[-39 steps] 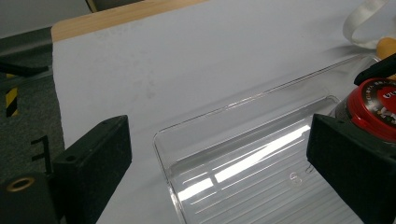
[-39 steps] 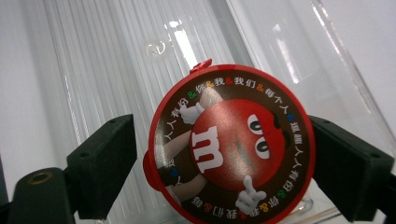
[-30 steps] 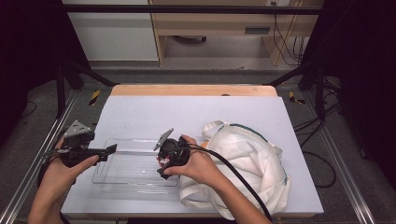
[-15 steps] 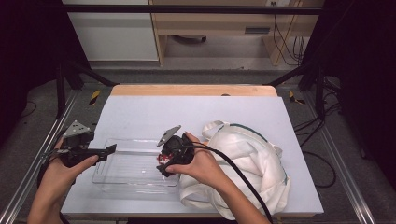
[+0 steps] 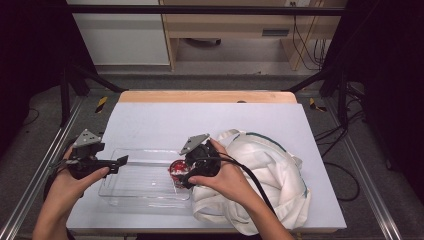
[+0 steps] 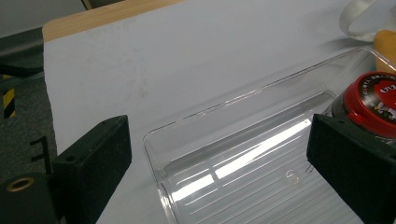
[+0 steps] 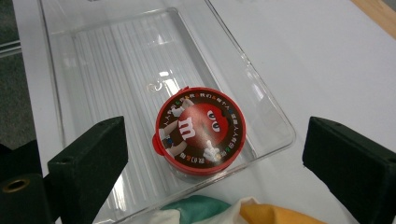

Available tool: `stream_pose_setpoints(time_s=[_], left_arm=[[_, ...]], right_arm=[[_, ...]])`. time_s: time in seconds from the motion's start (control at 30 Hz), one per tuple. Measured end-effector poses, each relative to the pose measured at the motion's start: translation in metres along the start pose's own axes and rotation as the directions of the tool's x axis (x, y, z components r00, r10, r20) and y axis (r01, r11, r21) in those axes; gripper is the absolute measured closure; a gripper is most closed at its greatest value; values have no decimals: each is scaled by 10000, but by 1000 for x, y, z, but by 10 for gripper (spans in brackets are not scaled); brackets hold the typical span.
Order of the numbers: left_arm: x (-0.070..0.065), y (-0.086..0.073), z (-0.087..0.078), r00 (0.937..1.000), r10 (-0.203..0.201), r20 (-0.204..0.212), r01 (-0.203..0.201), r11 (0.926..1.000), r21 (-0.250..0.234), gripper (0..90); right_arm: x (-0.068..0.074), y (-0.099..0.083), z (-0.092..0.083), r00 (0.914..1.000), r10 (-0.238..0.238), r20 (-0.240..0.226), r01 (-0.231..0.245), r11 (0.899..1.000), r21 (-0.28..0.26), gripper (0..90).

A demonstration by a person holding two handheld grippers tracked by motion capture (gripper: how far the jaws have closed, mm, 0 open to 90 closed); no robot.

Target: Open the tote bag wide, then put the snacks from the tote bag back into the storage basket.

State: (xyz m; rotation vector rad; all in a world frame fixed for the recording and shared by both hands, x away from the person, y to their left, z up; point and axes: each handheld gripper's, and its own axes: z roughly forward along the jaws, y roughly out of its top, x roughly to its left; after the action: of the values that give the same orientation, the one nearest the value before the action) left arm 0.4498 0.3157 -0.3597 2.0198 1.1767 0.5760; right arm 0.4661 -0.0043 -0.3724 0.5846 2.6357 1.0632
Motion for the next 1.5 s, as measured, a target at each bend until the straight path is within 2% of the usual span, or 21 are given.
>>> stream_pose_setpoints(time_s=[0.17, 0.27, 0.37, 0.53, 0.6, 0.73, 0.93, 1.0, 1.1, 1.2, 1.27, 1.5], left_arm=[[-2, 1, 1, 10000, 45, 47, -45, 10000, -32, 67], [-2, 1, 1, 10000, 55, 61, -55, 10000, 16, 66], [-1, 0, 2, 10000, 64, 34, -64, 9999, 90, 66], [1, 0, 1, 10000, -59, -20, 59, 10000, 20, 66], [2, -1, 1, 10000, -63, -67, 63, 10000, 41, 66], [2, 0, 3, 9996, -187, -190, 185, 9998, -80, 62], [-2, 1, 6, 9999, -71, -89, 71, 9999, -82, 61], [-3, 2, 6, 9999, -67, -78, 66, 10000, -59, 61], [-3, 2, 7, 10000, -65, -56, 65, 9999, -77, 61], [-3, 2, 6, 10000, -79, -30, 79, 9999, -104, 61], [-3, 2, 6, 10000, -93, -35, 92, 9999, -146, 61], [-2, 1, 6, 9999, -99, -17, 99, 9999, -97, 60]], right_arm=[[-1, -3, -12, 9990, 76, 432, -81, 9999, 114, 78], [-4, -8, -20, 9979, 360, 529, -355, 9993, -100, 81], [-7, -15, -27, 9954, 616, 737, -611, 9981, -88, 75], [-12, -23, -40, 9905, 1161, 731, -1098, 9903, -851, 72], [-12, -24, -44, 9908, 1085, 813, -1024, 9918, -759, 70], [-15, -28, -53, 9890, 1173, 904, -1086, 9895, -958, 62], [-26, -36, -73, 9763, 1763, 1258, -1574, 9766, -1467, 62], [-30, -38, -82, 9708, 1868, 1508, -1627, 9738, -1590, 62], [-37, -44, -93, 9587, 2113, 1902, -1802, 9692, -1680, 61], [-44, -50, -103, 9498, 2340, 2076, -1972, 9631, -1833, 60], [-49, -54, -110, 9409, 2481, 2303, -2061, 9595, -1919, 60], [-59, -64, -126, 9206, 2849, 2673, -2293, 9480, -2207, 59]])
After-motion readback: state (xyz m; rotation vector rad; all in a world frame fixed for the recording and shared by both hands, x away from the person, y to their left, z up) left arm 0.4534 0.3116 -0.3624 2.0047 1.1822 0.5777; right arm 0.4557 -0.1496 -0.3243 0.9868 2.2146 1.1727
